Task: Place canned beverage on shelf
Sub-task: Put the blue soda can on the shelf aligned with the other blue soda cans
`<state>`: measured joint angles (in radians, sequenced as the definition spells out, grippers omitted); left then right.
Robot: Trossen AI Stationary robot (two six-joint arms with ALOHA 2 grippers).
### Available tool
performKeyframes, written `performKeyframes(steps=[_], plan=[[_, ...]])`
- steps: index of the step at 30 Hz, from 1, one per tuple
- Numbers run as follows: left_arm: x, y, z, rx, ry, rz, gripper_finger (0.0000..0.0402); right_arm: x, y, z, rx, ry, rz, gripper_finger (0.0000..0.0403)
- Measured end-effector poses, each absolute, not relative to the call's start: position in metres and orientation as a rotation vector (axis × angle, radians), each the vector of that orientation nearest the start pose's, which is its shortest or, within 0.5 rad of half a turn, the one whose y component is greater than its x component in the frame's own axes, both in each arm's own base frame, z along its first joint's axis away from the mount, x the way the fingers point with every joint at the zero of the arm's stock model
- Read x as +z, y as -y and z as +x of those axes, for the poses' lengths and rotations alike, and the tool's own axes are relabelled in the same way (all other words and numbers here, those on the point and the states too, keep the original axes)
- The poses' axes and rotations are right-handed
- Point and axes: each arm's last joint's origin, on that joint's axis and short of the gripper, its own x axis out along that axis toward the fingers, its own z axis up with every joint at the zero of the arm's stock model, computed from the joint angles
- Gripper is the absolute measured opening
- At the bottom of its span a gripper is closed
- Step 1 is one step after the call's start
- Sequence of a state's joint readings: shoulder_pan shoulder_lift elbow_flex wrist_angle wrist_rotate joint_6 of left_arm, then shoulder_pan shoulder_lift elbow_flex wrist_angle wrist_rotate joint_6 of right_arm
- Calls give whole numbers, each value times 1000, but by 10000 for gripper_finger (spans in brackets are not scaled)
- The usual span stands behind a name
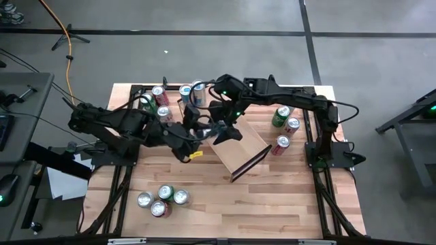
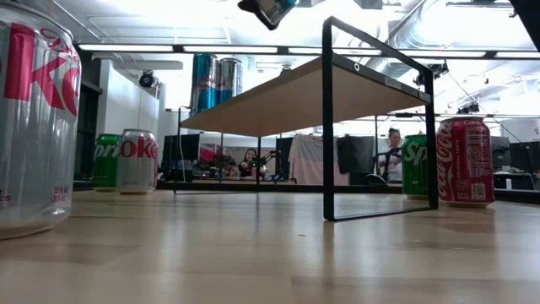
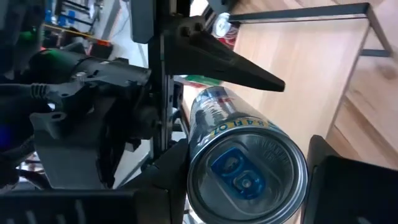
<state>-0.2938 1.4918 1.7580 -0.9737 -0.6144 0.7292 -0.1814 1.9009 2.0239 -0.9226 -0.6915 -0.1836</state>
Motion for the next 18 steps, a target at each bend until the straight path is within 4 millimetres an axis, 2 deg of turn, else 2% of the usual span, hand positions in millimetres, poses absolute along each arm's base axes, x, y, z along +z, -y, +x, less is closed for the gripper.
performKeyframes(steps=[11, 18], plan=[[430, 57, 285, 75, -748, 1005, 125, 378, 50, 401, 562, -682, 167, 345], [430, 57, 285, 66, -744, 1022, 125, 378, 50, 401, 555, -684, 165, 282]])
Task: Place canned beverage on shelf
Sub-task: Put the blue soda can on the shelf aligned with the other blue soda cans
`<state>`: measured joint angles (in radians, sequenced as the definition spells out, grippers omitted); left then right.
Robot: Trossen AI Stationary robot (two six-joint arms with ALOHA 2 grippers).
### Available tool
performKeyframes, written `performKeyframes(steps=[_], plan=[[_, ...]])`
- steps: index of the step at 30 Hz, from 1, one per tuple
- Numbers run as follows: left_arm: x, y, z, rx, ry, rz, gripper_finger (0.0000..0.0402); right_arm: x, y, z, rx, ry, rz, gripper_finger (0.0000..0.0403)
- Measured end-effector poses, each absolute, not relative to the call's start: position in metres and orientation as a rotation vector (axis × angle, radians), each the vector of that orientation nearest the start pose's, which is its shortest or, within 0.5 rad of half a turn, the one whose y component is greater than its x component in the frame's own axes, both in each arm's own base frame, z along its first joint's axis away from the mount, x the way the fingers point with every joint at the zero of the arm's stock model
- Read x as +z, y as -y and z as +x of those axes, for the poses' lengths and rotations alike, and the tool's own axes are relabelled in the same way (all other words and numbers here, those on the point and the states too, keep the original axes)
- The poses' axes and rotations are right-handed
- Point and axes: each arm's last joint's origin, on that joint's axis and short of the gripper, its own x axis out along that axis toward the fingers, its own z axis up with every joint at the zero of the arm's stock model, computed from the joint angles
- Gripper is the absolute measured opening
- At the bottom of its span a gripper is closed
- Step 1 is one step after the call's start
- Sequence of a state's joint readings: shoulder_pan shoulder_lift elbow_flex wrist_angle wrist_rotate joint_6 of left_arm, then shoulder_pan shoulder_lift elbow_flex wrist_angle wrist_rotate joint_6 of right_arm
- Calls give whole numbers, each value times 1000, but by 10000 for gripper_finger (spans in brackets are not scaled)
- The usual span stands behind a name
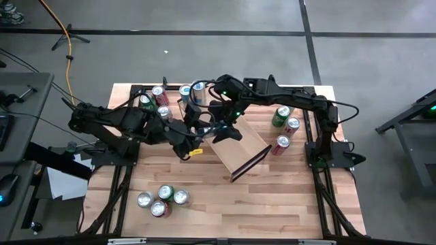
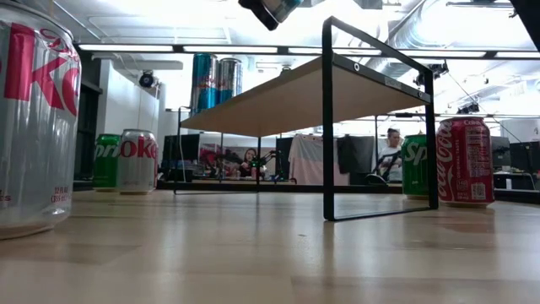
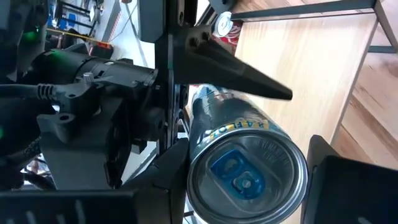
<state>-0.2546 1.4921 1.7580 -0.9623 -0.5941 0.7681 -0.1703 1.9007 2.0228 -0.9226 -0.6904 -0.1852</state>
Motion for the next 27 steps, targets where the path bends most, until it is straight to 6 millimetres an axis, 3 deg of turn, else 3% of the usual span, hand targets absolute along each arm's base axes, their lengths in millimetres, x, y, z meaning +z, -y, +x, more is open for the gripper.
performKeyframes(steps=[5, 11, 17, 22, 27], plan=[[430, 57, 285, 62, -750, 1017, 144, 378, 49, 401, 574, -685, 175, 205], [429, 57, 284, 96, -742, 877, 180, 377, 54, 397, 567, -703, 168, 203], [428, 53, 270, 132, -800, 728, 191, 382, 68, 377, 548, -765, 175, 203], [427, 49, 249, 168, -849, 450, 190, 383, 78, 357, 522, -855, 198, 203], [419, 47, 228, 231, -748, 173, 189, 382, 80, 341, 511, -961, 200, 203]])
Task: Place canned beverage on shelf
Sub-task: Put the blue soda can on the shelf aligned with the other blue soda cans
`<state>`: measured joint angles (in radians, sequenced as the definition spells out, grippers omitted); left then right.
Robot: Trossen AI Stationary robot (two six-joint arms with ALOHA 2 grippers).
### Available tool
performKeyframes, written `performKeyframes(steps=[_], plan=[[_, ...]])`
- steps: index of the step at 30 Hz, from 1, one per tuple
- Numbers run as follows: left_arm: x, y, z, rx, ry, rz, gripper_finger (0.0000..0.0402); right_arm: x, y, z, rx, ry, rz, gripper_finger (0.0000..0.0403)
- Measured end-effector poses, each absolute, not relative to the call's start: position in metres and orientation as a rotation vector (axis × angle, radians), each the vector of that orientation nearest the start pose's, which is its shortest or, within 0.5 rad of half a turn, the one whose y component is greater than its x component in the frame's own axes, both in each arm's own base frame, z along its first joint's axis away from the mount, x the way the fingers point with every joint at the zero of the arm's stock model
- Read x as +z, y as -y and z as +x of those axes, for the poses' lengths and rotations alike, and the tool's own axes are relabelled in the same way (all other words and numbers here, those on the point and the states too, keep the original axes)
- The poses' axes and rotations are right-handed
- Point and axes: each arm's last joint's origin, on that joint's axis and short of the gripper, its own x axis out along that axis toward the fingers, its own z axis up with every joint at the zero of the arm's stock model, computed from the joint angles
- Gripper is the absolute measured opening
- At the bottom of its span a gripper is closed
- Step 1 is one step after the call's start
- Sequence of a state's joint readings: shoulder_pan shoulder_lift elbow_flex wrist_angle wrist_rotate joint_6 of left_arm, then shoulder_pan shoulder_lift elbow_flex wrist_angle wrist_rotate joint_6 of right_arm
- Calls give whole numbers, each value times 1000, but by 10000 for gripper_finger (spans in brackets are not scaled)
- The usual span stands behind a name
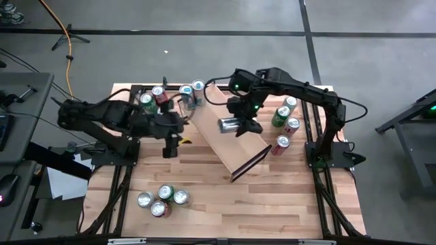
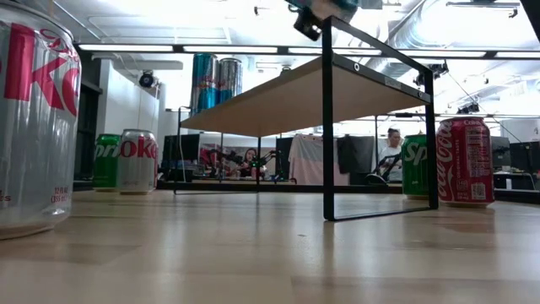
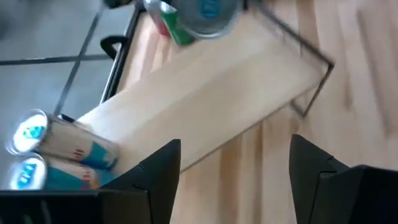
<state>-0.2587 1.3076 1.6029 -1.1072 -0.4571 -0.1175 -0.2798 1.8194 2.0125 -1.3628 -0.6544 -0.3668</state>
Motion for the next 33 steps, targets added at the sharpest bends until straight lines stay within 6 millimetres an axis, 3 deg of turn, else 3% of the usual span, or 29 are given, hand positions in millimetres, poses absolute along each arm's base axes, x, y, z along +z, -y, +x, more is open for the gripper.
performKeyframes(steps=[7, 13, 18, 24, 28, 33], plan=[[379, 55, 208, 260, -365, -72, 188, 360, 81, 325, 514, -1089, 274, 203], [340, 56, 212, 250, -73, -233, 188, 335, 73, 299, 472, -1117, 356, 203], [325, 51, 219, 268, 17, -275, 188, 326, 63, 267, 380, -1041, 449, 203], [320, 38, 228, 331, 20, -256, 188, 335, 53, 252, 252, -690, 510, 203], [325, 23, 237, 363, 104, -277, 188, 348, 46, 261, 166, -391, 467, 203], [327, 6, 250, 336, 202, -298, 188, 358, 39, 279, 72, -156, 390, 203]])
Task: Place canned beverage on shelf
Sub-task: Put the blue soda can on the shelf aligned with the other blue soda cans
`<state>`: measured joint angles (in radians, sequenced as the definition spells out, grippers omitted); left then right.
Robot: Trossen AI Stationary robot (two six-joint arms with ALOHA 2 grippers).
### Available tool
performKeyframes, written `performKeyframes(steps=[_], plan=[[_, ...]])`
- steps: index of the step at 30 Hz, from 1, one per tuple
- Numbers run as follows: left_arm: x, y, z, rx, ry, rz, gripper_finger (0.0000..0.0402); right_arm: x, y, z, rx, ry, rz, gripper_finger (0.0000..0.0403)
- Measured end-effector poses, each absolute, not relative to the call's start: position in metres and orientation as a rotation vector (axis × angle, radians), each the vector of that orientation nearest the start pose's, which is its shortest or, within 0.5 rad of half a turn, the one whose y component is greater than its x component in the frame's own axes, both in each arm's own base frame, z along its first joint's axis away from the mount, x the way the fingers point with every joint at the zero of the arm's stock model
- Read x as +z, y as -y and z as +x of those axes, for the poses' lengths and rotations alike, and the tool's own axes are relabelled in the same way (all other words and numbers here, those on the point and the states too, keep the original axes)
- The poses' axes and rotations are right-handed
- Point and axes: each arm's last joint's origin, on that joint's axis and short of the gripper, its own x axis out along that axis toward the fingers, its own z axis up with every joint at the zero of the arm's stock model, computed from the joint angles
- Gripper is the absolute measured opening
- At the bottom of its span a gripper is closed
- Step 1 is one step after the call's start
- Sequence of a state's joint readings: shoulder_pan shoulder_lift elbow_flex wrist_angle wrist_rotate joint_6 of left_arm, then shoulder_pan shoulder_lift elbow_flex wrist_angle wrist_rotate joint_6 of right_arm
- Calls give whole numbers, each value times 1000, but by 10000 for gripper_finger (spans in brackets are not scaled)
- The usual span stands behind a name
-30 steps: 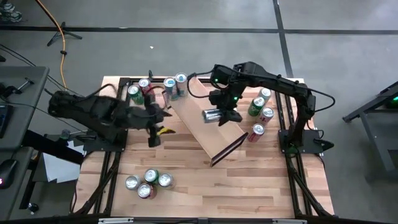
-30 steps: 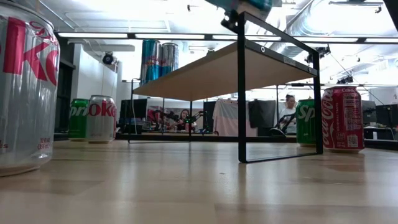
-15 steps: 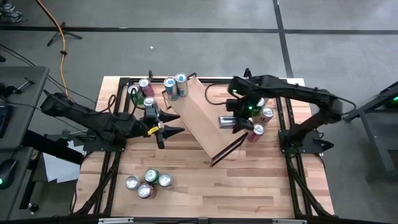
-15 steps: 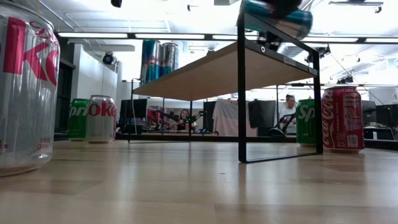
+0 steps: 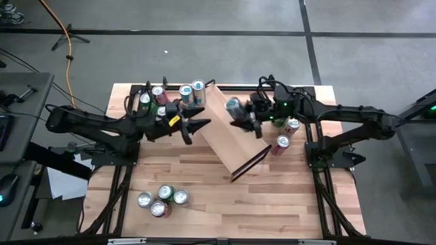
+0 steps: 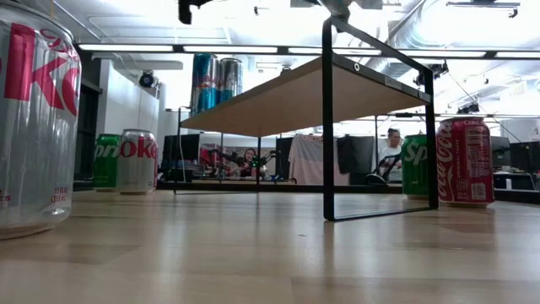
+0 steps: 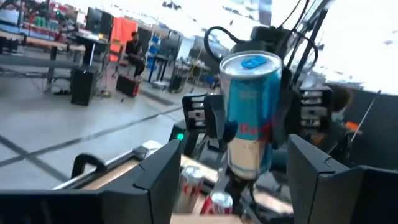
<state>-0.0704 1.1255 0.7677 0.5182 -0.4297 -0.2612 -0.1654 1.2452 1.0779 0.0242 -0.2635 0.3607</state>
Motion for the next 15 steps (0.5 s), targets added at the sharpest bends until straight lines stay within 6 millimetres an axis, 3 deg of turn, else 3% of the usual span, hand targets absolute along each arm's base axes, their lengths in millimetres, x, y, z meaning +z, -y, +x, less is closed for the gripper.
performKeyframes(steps=[8, 15], plan=[[333, -8, 271, 275, 267, -302, 188, 352, 31, 301, 41, -78, 375, 203], [338, -11, 290, 204, 252, -263, 188, 353, 28, 307, 46, -21, 410, 203]])
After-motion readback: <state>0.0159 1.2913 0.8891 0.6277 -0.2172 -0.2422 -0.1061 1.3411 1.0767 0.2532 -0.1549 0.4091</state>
